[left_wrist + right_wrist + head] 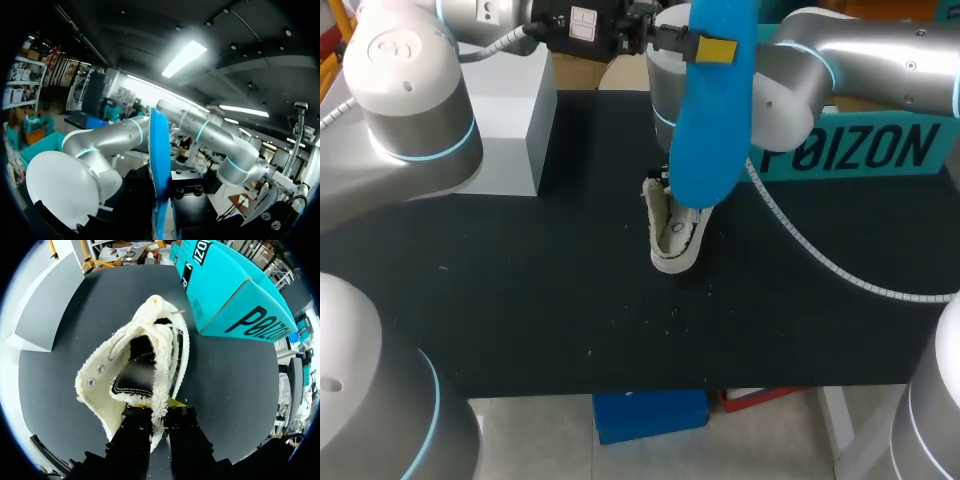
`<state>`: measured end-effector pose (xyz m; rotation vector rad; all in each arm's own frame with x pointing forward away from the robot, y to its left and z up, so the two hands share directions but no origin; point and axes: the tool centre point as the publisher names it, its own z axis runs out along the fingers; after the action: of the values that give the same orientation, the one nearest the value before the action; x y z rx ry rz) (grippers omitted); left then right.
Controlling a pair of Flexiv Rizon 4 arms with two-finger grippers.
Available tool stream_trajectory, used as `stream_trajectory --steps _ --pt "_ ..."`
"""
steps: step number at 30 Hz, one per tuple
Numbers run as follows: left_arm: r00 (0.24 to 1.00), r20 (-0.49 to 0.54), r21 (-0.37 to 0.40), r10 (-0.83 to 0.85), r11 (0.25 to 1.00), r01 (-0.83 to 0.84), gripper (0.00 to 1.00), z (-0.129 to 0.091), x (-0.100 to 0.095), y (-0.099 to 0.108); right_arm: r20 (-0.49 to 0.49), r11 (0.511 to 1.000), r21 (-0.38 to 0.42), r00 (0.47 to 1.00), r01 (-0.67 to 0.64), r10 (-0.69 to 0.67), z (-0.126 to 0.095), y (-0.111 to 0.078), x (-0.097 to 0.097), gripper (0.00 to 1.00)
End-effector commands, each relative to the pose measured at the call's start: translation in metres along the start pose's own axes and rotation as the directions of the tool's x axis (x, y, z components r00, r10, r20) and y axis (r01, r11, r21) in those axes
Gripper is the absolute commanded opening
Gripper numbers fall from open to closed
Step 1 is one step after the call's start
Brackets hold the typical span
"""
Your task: Take the shoe out of the shoebox, open the shoe tongue, remove and reinsert the insole, then place the shoe into the shoebox
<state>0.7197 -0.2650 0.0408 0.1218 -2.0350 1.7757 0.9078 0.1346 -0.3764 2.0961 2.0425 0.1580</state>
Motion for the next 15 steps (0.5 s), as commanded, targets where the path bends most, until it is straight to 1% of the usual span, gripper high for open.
stream_trajectory --steps 1,3,5,7,8,12,13,14,15 --pt "1.000 0.002 -0.001 0.000 1.000 0.000 0.00 0.001 0.000 0.001 -0.121 1.000 -0.028 0.993 0.006 -0.010 -0.008 -0.004 -0.017 1.00" --pt "1.000 0.002 -0.001 0.000 1.000 0.000 0.00 0.001 0.000 0.001 -0.209 1.000 -0.029 0.978 -0.007 0.000 -0.018 -0.005 -0.021 1.00" --pt "1.000 0.002 -0.001 0.000 1.000 0.000 0.00 0.001 0.000 0.001 -0.353 0.999 -0.019 0.935 -0.026 0.018 -0.031 -0.006 -0.024 1.00" --pt "1.000 0.002 -0.001 0.000 1.000 0.000 0.00 0.001 0.000 0.001 -0.439 1.000 -0.023 0.898 0.018 -0.027 -0.045 -0.010 -0.025 1.00" --pt "1.000 0.002 -0.001 0.000 1.000 0.000 0.00 0.001 0.000 0.001 -0.500 1.000 -0.015 0.865 0.028 -0.031 -0.051 -0.011 -0.026 1.00" --pt "1.000 0.002 -0.001 0.000 1.000 0.000 0.00 0.001 0.000 0.001 -0.655 0.999 -0.043 0.753 0.034 -0.054 -0.076 -0.013 -0.030 1.00" --pt "1.000 0.002 -0.001 0.000 1.000 0.000 0.00 0.001 0.000 0.001 -0.702 0.997 -0.064 0.708 0.038 -0.072 -0.086 -0.014 -0.031 1.00" --pt "1.000 0.002 -0.001 0.000 1.000 0.000 0.00 0.001 0.000 0.001 -0.738 0.993 -0.109 0.664 0.054 -0.118 -0.094 -0.015 -0.032 1.00" --pt "1.000 0.002 -0.001 0.000 1.000 0.000 0.00 0.001 0.000 0.001 -0.748 0.987 -0.141 0.645 0.075 -0.156 -0.101 -0.016 -0.032 1.00"
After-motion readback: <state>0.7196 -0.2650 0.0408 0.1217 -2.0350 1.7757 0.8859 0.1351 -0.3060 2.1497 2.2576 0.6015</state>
